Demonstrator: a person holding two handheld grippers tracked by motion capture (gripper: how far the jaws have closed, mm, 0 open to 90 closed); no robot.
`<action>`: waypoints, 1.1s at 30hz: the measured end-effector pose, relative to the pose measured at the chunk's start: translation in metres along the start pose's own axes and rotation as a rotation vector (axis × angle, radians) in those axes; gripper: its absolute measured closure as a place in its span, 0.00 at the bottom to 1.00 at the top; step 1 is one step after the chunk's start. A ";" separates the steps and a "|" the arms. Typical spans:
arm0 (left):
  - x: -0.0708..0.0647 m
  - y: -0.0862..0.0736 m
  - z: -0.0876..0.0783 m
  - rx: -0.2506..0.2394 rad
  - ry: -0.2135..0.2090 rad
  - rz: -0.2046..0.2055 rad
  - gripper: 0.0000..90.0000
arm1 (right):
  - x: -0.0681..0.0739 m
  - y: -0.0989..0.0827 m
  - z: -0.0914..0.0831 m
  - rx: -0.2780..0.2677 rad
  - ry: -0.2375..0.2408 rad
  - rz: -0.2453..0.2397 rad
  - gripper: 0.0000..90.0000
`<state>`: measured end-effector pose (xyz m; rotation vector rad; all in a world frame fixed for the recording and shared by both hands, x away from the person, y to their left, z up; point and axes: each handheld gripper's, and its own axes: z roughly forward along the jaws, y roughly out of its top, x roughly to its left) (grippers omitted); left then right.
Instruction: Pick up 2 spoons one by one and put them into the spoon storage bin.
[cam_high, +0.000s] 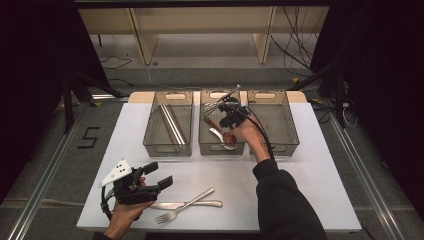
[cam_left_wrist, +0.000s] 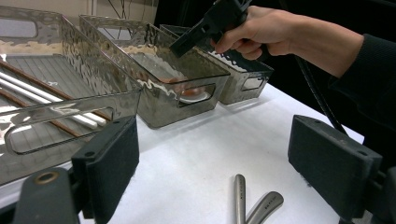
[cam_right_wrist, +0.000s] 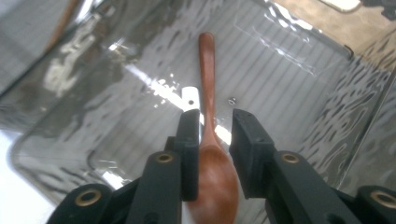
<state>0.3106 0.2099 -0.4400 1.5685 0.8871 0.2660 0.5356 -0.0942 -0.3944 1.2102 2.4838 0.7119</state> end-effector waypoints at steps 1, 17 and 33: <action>0.000 0.000 0.000 0.000 0.000 0.000 0.18 | 0.001 0.000 -0.002 -0.010 0.007 0.000 0.80; 0.000 0.000 0.000 0.000 0.003 0.000 0.18 | 0.032 -0.017 -0.047 -0.132 0.135 -0.175 0.49; 0.000 0.000 0.001 0.002 0.005 0.001 0.18 | 0.059 -0.046 -0.065 -0.130 0.231 -0.271 0.42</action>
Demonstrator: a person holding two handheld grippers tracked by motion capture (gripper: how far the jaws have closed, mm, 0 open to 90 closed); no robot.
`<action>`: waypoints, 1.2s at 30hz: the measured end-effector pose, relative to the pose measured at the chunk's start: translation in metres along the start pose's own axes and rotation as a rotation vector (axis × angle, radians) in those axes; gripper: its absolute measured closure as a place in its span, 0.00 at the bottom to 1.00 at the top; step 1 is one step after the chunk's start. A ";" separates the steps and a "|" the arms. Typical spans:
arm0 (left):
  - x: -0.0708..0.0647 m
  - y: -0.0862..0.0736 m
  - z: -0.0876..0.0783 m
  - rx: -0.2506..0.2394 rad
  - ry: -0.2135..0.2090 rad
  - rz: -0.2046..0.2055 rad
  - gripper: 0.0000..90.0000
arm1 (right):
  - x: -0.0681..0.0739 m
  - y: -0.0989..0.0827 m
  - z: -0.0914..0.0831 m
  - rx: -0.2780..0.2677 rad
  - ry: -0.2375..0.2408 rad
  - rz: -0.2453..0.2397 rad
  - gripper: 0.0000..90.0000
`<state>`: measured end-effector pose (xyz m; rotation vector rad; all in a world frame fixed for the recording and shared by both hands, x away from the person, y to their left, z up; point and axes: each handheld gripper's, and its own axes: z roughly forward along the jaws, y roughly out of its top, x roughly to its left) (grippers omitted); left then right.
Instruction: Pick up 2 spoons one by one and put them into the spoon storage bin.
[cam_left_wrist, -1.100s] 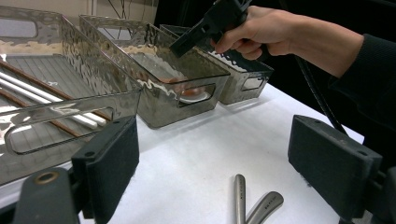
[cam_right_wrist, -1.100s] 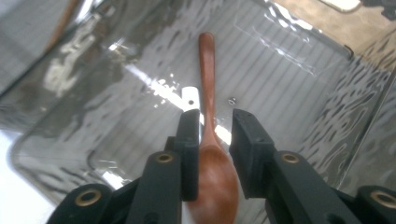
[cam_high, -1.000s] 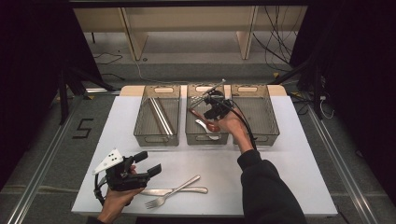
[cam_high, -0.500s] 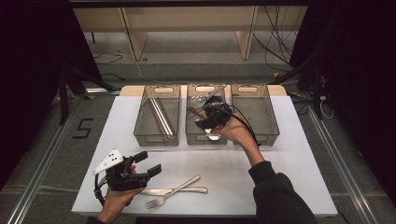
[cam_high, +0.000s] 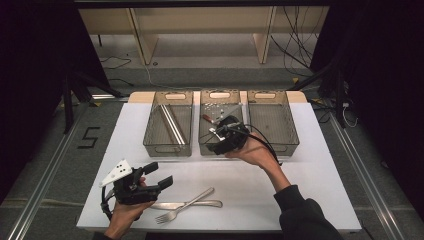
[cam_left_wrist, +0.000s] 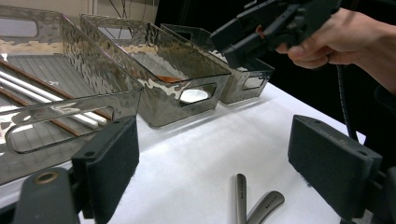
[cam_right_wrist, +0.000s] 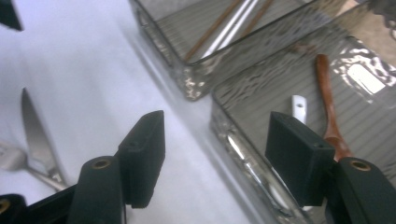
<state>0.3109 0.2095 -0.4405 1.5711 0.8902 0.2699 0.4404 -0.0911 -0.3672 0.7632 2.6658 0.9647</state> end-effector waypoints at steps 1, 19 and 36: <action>0.000 0.000 0.000 0.000 -0.001 0.001 0.18 | 0.002 -0.001 0.000 0.001 0.005 -0.018 0.42; 0.000 0.000 0.000 0.004 -0.001 0.005 0.18 | 0.032 -0.015 0.006 0.020 0.086 -0.081 0.31; 0.000 0.000 0.000 0.003 -0.001 0.003 0.18 | 0.055 -0.026 0.016 0.048 0.155 -0.182 0.28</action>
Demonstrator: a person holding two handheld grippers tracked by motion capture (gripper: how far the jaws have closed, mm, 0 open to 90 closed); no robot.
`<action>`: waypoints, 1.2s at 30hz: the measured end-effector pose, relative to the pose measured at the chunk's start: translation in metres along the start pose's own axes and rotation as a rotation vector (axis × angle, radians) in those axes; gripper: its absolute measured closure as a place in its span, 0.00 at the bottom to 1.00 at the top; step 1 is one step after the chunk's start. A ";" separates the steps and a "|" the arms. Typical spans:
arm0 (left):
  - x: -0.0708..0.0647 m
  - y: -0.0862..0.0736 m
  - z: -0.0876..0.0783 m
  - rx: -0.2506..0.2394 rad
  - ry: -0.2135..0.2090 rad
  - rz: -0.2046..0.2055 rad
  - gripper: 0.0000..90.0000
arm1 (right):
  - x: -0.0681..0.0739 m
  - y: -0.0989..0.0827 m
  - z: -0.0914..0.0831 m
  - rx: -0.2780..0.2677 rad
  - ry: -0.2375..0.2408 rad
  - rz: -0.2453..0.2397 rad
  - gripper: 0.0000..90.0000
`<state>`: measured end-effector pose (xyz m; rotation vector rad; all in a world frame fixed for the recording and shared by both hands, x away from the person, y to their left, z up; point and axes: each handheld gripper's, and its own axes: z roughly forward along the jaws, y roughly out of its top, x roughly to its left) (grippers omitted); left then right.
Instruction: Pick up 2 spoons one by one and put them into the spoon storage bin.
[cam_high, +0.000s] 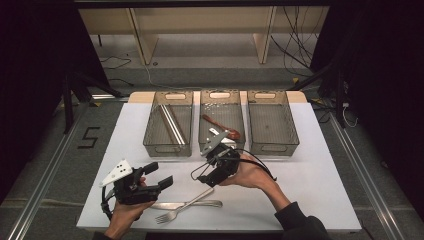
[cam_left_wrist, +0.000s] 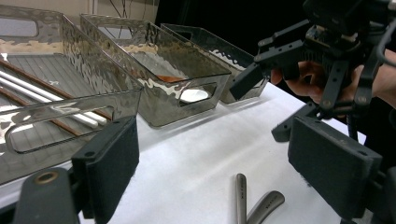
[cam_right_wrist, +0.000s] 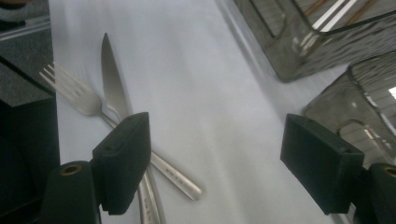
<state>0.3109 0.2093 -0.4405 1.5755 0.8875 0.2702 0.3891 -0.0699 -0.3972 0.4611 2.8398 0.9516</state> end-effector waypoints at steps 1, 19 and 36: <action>0.000 0.000 0.000 0.000 0.000 0.000 0.18 | 0.001 0.000 0.002 0.004 0.002 -0.005 0.28; 0.000 0.000 0.000 0.001 -0.001 0.002 0.18 | 0.017 -0.009 0.031 0.106 0.035 -0.099 0.37; 0.001 0.000 0.002 0.003 0.004 -0.006 0.18 | 0.026 -0.012 0.054 0.176 0.063 -0.158 0.42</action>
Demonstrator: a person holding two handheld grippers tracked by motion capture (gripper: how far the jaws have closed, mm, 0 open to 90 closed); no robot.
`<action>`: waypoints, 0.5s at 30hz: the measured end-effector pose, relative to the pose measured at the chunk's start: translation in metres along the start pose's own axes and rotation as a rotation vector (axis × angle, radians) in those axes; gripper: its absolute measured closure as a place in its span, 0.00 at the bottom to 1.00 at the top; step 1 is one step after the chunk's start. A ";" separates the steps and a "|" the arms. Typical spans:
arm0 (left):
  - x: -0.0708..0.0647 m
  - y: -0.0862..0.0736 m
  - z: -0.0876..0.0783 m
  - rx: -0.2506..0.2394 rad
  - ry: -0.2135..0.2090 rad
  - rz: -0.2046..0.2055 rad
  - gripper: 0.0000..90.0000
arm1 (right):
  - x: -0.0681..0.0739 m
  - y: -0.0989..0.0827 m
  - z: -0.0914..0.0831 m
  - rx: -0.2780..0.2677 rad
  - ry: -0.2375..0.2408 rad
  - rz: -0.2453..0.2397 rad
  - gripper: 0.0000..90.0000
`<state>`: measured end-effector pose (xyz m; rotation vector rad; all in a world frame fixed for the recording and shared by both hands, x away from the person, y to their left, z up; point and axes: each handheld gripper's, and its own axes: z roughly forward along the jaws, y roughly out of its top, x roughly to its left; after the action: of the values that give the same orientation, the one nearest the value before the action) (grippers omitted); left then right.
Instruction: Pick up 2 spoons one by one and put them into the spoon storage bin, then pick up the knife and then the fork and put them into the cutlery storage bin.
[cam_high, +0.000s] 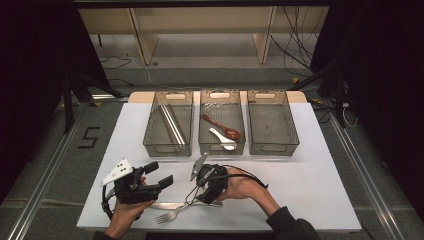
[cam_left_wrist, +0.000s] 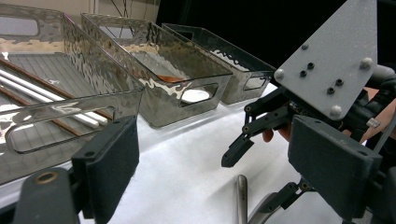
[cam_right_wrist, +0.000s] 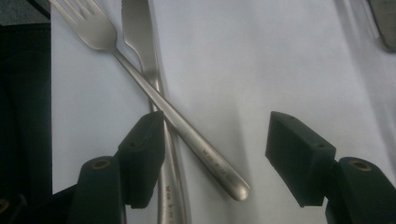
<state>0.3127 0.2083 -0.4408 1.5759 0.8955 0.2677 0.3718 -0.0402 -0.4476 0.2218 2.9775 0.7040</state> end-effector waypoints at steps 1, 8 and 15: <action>0.000 0.000 0.000 0.000 0.000 -0.002 0.18 | 0.001 0.000 0.001 0.009 0.005 0.001 0.43; 0.000 -0.001 -0.002 -0.005 -0.001 -0.006 0.18 | 0.002 0.002 0.004 0.042 0.018 -0.017 0.44; -0.001 0.000 0.000 -0.004 -0.002 -0.004 0.18 | 0.002 0.002 0.007 0.050 0.021 -0.021 0.46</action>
<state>0.3119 0.2079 -0.4406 1.5701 0.8963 0.2652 0.3711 -0.0350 -0.4533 0.1863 3.0155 0.6344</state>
